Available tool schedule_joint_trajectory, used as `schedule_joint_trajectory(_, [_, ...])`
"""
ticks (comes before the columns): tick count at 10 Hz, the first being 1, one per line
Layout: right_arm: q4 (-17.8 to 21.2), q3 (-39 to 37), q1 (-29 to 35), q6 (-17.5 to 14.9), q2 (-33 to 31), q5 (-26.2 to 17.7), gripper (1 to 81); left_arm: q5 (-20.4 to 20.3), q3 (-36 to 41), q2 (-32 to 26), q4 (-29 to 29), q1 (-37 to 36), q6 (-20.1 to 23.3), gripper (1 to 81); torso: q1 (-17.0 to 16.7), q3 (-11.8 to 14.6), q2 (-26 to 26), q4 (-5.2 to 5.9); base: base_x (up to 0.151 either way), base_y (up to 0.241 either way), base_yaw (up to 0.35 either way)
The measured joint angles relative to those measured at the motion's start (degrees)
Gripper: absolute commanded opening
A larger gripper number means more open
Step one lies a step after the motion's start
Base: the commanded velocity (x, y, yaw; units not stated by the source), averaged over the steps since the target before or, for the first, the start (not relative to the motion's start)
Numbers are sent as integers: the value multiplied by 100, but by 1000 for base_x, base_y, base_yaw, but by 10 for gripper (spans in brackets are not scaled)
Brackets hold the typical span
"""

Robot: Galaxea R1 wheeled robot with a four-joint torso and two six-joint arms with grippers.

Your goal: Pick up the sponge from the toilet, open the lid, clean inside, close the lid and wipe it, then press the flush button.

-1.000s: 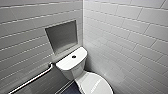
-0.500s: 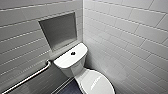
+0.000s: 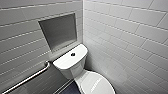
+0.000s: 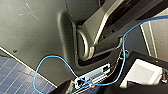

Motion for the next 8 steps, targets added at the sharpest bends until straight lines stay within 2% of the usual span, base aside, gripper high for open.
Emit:
schedule_joint_trajectory(3, [0,-229,766,249,372,-419,10,4,-400,221,0,-5,0,811,2,-26,2,0,0,0,0])
schedule_joint_trajectory(6, [0,-767,1234,400,759,-666,10,0,-513,378,0,45,0,811,5,-315,4,0,0,0,0])
schedule_joint_trajectory(8, [43,-1067,1623,434,1122,-873,10,-9,-530,382,-2,52,0,811,35,-363,-48,0,0,0,0])
